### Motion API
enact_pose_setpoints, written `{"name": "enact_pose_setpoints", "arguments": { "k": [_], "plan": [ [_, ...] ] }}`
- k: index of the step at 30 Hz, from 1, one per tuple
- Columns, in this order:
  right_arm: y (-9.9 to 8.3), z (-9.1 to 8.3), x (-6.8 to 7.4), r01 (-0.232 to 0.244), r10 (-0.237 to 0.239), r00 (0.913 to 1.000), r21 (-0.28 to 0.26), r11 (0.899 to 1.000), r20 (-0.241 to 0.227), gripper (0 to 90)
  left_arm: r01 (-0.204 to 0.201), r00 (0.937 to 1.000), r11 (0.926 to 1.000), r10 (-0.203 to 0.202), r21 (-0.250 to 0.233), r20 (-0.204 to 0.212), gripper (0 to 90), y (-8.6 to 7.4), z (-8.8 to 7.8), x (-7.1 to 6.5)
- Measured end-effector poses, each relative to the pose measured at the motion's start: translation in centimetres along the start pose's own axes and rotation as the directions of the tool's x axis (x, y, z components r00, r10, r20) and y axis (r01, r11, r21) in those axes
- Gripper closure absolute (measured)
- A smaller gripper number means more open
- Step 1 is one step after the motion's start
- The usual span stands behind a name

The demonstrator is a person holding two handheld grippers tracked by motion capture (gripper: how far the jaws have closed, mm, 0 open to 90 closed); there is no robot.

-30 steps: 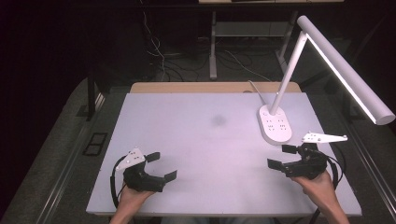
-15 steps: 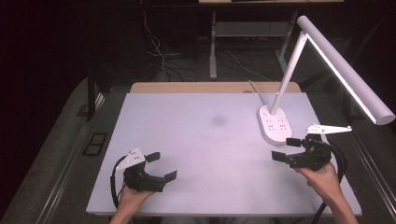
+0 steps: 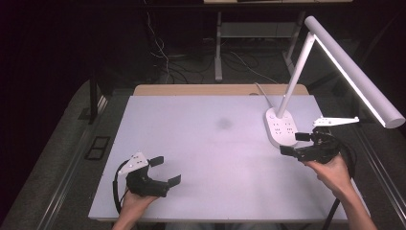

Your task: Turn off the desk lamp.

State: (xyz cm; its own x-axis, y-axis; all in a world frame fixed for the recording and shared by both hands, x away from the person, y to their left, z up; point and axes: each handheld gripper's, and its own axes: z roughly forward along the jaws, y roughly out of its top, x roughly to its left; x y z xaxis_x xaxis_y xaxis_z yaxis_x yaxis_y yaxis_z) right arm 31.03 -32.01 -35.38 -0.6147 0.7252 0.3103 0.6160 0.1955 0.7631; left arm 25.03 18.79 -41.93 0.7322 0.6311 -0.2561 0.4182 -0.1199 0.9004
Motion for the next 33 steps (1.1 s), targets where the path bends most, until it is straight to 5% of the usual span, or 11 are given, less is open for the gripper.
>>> {"name": "enact_pose_setpoints", "arguments": {
  "k": [33],
  "plan": [
    [3.8, 0.6, -4.9, -0.003, 0.0, 0.9985, 0.054, 0.999, 0.056, 0.8, -0.004, 1.0, 0.9998, 0.004, 0.019, 0.003, 0.0, -0.1, 0.4, 0.1]
  ]
}}
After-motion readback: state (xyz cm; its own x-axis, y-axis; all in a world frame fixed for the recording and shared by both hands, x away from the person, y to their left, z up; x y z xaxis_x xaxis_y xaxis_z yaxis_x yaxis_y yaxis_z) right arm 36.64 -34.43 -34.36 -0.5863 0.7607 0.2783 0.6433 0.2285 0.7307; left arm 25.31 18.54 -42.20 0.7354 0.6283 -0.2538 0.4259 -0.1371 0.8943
